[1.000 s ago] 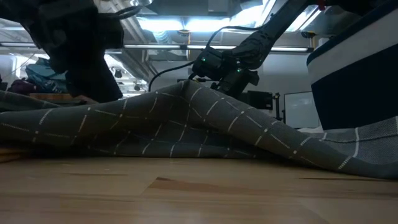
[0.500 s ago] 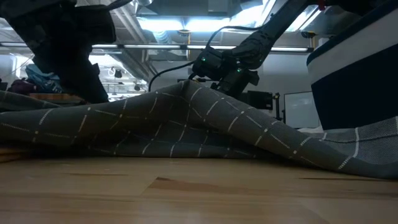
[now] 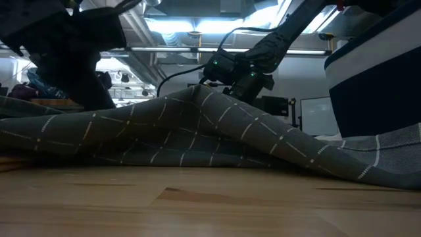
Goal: Fold towel
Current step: Fold the gray towel
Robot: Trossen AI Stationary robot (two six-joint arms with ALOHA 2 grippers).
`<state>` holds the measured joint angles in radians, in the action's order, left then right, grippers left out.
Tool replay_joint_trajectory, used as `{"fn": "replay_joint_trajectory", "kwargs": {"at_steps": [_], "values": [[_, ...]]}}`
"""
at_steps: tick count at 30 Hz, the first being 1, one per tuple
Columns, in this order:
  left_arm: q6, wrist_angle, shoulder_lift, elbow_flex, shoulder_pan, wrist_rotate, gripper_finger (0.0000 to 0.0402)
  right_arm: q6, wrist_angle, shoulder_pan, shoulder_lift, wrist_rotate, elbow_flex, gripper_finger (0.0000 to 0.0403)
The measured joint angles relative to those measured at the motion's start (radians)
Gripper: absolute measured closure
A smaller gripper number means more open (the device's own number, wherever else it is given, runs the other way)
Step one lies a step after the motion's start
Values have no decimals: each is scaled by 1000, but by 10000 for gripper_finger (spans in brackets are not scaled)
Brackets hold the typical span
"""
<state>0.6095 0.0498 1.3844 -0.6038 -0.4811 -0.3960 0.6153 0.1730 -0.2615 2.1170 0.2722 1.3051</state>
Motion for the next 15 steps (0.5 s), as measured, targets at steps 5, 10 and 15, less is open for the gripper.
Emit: {"fn": "replay_joint_trajectory", "kwargs": {"at_steps": [5, 10, 15], "values": [[-38, -38, -5, -4, 2, -2, 251, 0, 0, 0, 0, 0, 0, 370], [41, -44, -5, -4, 1, 12, 251, 0, 0, 0, 0, 1, 0, 370], [53, -82, -5, -24, 11, 36, 251, -1, 0, 0, 0, 0, 0, 370]]}}
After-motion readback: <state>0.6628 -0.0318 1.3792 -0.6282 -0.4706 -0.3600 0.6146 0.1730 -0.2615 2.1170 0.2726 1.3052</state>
